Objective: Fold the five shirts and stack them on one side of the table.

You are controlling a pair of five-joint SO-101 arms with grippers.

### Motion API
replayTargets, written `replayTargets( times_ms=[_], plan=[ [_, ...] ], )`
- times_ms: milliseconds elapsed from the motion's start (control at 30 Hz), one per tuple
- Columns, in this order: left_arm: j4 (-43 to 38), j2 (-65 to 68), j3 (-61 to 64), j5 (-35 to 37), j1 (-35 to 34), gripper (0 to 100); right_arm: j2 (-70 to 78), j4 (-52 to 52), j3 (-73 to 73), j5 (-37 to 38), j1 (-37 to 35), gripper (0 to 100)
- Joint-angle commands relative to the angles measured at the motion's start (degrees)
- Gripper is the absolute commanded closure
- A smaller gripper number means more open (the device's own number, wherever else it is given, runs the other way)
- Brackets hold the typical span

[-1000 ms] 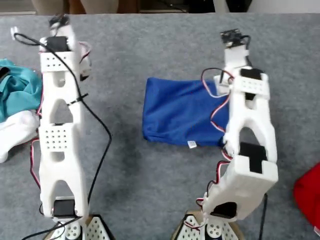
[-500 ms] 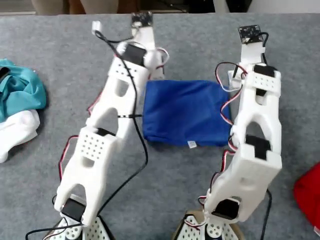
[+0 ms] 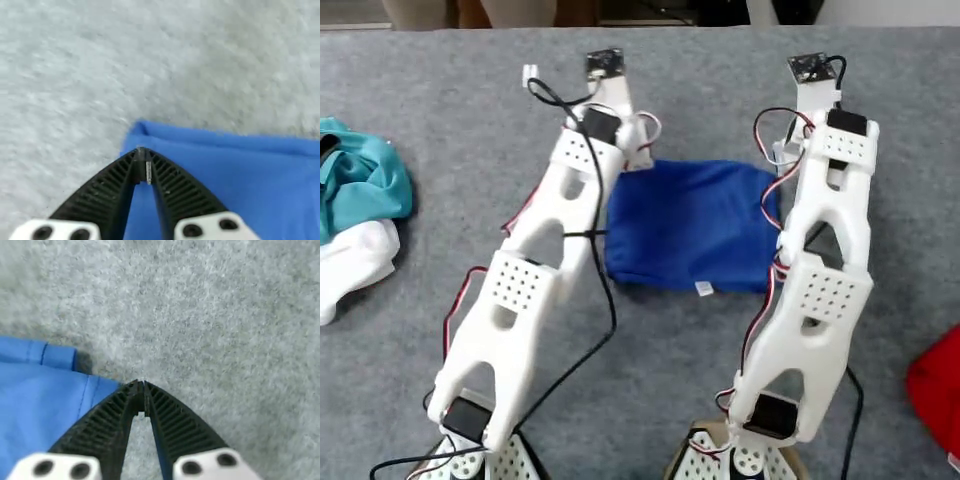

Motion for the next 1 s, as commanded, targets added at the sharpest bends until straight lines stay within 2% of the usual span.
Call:
replayTargets(
  times_ms=[0,367,467,600,733,833,967],
  plan=[
    [-0.97,-0.04,-0.62,0.18,-2.90,98,1.01,1.32,-4.62,2.02,-2.24,99.2],
    [-2.46,1.71,-0.62,-1.14,-4.57,98,1.01,3.96,-7.69,2.02,-1.98,99.2],
    [1.32,0.31,-3.60,-1.05,-3.87,98,-1.54,7.56,-9.71,2.02,-0.84,99.2],
    [8.35,-2.95,-13.80,-1.23,-0.18,98,-3.74,8.18,-8.04,2.02,-0.04,99.3],
    [12.13,-3.65,-17.93,-1.32,2.37,98,-5.14,8.26,-5.76,2.02,-0.22,99.3],
    [10.46,-2.95,-15.74,-1.32,2.55,98,-6.73,7.82,-3.56,2.11,-0.31,99.3],
    [2.81,-0.13,-5.45,-1.41,2.20,98,-7.78,5.19,-0.04,2.11,-0.31,99.3]
  ],
)
